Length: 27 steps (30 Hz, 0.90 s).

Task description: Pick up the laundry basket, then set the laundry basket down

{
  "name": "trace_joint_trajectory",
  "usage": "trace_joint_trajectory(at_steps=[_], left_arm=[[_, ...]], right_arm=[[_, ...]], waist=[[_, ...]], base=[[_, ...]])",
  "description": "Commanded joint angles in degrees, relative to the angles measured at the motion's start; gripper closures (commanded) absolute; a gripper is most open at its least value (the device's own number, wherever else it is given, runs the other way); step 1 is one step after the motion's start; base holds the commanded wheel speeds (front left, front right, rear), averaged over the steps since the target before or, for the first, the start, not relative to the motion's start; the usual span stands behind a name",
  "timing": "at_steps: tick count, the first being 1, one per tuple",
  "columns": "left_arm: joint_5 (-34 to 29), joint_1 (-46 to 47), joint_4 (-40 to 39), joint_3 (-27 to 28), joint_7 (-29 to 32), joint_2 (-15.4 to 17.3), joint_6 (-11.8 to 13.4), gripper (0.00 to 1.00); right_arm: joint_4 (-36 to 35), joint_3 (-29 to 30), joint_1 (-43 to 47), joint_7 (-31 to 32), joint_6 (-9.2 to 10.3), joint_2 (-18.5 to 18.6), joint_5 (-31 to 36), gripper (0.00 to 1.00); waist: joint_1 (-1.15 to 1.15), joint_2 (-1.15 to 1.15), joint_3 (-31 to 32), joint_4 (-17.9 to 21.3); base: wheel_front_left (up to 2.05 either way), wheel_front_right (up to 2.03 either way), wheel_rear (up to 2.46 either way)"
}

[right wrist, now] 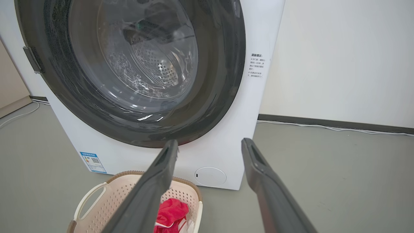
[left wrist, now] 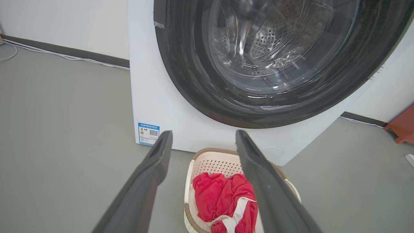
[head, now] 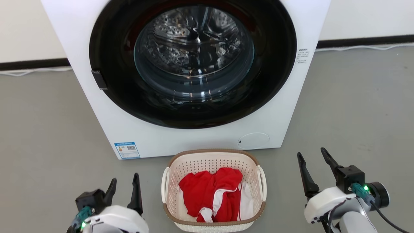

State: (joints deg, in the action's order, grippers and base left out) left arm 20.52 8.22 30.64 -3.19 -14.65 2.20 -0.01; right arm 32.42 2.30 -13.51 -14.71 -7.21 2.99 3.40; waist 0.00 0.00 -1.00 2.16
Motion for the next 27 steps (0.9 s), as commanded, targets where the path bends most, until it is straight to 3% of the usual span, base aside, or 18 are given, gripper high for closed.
trace_joint_trajectory(at_steps=[1,27], left_arm=[[-0.3,0.1,-2.3,2.1,-0.3,0.7,0.1,0.00],[0.3,-6.0,-10.0,5.2,-0.3,0.7,1.9,0.00]], right_arm=[[-2.4,-0.8,0.0,-0.3,-0.28,-0.1,0.4,0.00],[-8.1,1.3,5.6,-0.3,-0.28,-0.1,0.3,0.00]], waist=[[0.00,0.00,0.7,0.1],[0.00,0.00,2.7,0.4]], base=[[0.00,0.00,0.00],[0.00,0.00,0.00]])
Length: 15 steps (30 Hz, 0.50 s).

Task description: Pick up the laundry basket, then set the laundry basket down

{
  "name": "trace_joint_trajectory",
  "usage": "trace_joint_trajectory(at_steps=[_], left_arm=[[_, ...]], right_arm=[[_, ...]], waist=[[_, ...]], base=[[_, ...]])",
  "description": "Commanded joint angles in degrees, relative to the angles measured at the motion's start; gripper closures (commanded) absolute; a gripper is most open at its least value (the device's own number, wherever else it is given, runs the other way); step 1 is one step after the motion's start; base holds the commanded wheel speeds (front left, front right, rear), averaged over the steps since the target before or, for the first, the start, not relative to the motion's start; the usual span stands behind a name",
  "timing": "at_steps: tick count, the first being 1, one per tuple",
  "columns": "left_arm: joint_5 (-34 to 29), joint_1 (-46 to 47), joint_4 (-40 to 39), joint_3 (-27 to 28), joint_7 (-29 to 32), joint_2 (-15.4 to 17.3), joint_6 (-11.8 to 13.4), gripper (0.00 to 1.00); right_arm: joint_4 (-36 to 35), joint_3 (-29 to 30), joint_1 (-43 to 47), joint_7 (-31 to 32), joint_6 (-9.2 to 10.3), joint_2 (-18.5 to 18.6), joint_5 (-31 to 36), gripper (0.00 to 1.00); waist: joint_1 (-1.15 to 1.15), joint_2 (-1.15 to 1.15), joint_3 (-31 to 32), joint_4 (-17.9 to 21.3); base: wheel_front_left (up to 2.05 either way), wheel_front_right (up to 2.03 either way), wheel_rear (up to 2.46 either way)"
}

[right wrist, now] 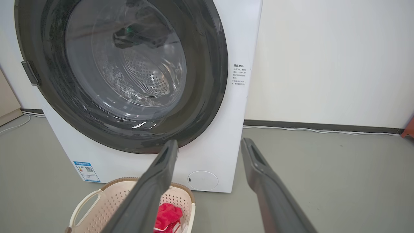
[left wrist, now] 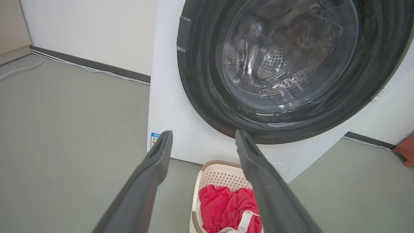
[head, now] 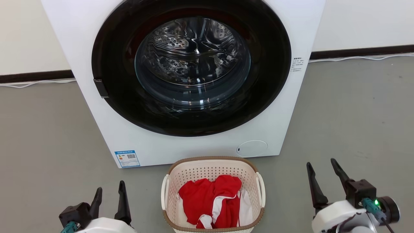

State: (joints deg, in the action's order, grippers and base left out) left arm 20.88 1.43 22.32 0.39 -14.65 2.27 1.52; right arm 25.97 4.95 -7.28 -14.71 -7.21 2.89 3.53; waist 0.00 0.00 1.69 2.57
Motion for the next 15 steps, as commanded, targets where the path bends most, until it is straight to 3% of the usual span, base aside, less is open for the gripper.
trace_joint_trajectory(at_steps=[1,2,3,15], left_arm=[[0.2,0.7,-1.8,1.5,-0.3,0.6,0.2,0.00],[0.9,0.6,-1.9,1.3,-0.3,0.6,-0.2,0.00],[0.9,-0.1,-0.3,-0.3,0.0,0.0,-0.1,1.00],[5.2,-1.0,1.8,0.1,1.5,-0.5,-0.6,1.00]], right_arm=[[-1.8,-1.2,-0.5,-0.3,-0.28,0.0,0.1,0.00],[-1.9,-1.2,-0.5,-0.3,-0.28,0.0,0.1,0.00],[-0.1,0.2,0.5,0.0,0.00,0.0,0.0,1.00],[2.1,0.9,1.5,1.9,-0.02,-0.3,-5.7,1.00]], waist=[[0.00,0.00,0.0,0.0],[0.00,0.00,0.1,-0.1],[0.00,0.00,0.1,-0.1],[-0.12,0.00,0.2,-0.2]], base=[[0.00,0.00,0.00],[0.00,0.00,0.00],[0.00,0.00,0.00],[0.00,0.00,0.00]])
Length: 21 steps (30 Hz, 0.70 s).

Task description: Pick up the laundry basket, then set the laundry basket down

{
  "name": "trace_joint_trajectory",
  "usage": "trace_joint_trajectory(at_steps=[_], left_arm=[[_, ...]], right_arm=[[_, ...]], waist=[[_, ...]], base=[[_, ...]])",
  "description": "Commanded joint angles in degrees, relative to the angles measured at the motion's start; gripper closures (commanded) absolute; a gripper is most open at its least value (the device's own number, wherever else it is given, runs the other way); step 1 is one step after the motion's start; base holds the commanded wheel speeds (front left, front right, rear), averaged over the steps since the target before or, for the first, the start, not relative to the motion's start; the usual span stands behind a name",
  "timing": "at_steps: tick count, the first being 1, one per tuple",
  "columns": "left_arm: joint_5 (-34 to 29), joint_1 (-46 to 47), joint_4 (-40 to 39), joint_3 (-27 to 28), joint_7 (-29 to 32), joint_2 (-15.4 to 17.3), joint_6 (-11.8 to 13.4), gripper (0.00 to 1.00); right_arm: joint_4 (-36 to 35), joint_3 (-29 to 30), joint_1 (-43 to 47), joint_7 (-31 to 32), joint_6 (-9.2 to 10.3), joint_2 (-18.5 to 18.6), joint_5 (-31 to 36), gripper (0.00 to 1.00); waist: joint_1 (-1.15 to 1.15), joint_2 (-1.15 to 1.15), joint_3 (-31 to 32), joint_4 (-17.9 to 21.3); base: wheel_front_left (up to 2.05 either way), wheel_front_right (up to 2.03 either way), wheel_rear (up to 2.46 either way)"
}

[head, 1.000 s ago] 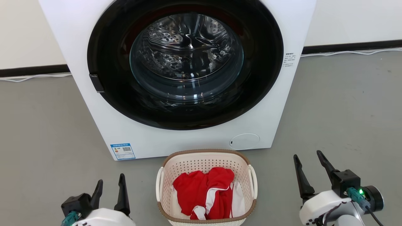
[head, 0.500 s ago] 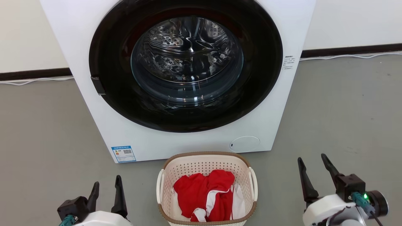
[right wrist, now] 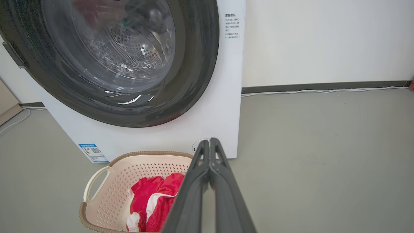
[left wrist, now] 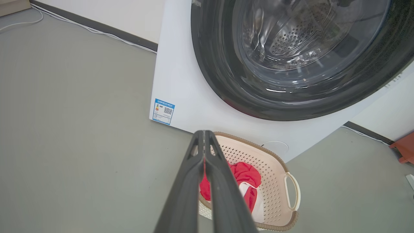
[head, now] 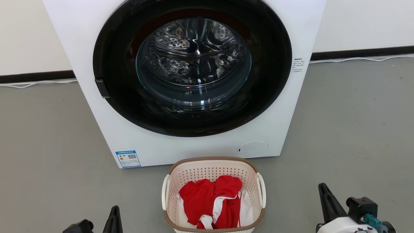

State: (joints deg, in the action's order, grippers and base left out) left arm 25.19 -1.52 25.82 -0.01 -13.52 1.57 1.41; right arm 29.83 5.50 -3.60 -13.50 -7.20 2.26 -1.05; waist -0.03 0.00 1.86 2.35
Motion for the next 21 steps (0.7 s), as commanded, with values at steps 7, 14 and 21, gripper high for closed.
trace_joint_trajectory(at_steps=[7,14,21], left_arm=[[4.8,2.2,-2.3,0.8,1.4,0.3,-1.0,1.00],[8.7,2.6,-2.9,1.1,2.6,0.4,-1.5,1.00],[12.7,2.9,-3.5,1.5,3.7,0.4,-2.0,1.00]], right_arm=[[-2.9,0.0,-1.9,1.5,-0.04,0.3,-6.7,1.00],[-3.8,-0.1,-1.9,2.6,-0.06,0.4,-12.0,1.00],[-4.6,0.0,-1.9,3.7,-0.07,0.4,-17.4,1.00]], waist=[[0.02,0.00,-0.3,-0.2],[0.02,0.00,-0.4,-0.3],[0.02,0.00,-0.5,-0.4]], base=[[0.00,0.00,0.00],[0.00,0.00,0.00],[0.00,0.00,0.00]])
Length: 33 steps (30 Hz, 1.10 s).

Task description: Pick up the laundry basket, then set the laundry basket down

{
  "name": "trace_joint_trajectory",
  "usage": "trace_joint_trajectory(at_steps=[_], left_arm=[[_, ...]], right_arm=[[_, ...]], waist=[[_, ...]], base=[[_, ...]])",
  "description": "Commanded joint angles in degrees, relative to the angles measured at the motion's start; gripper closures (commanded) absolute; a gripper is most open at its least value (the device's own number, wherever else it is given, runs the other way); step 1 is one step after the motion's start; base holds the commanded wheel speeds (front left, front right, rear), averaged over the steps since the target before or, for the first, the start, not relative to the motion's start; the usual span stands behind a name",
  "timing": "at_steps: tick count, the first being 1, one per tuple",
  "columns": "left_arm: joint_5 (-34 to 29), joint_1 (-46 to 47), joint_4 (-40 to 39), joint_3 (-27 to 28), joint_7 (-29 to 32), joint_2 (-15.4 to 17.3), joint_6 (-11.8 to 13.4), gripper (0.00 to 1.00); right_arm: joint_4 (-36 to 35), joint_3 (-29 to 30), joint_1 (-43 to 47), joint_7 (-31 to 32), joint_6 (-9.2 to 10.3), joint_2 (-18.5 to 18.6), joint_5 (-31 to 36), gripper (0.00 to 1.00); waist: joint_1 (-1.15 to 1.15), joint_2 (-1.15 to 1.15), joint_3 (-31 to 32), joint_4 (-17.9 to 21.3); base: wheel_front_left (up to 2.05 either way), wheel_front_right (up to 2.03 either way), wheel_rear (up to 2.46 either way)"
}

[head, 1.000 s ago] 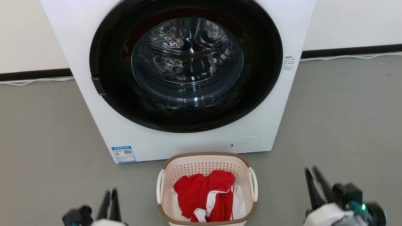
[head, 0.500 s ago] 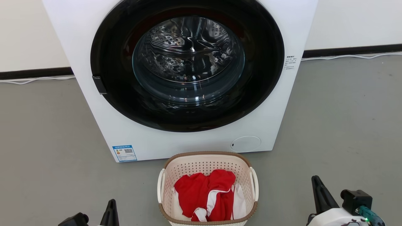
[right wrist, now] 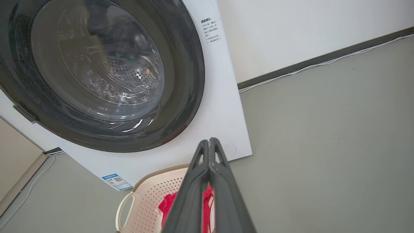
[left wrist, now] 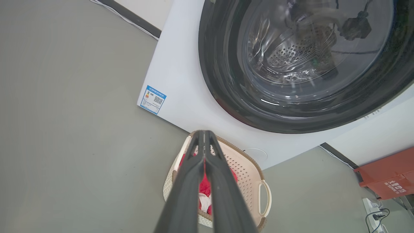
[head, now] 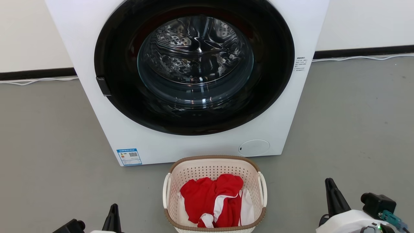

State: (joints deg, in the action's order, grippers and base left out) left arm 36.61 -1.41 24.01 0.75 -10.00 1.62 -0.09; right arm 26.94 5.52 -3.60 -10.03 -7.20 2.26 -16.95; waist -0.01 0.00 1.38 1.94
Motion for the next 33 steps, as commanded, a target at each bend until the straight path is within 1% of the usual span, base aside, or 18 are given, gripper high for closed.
trace_joint_trajectory(at_steps=[1,33], left_arm=[[1.2,2.8,-1.7,0.7,0.2,0.4,-0.5,1.00],[19.8,4.4,-4.5,2.4,5.8,0.7,-2.9,1.00]], right_arm=[[-1.7,0.0,-1.9,0.3,-0.07,0.4,-1.5,1.00],[-5.6,0.3,-2.1,5.8,-0.15,0.5,-26.7,1.00]], waist=[[0.01,0.00,0.0,0.0],[0.01,0.00,-0.5,-0.7]], base=[[0.00,0.00,0.00],[0.00,0.00,0.00]])
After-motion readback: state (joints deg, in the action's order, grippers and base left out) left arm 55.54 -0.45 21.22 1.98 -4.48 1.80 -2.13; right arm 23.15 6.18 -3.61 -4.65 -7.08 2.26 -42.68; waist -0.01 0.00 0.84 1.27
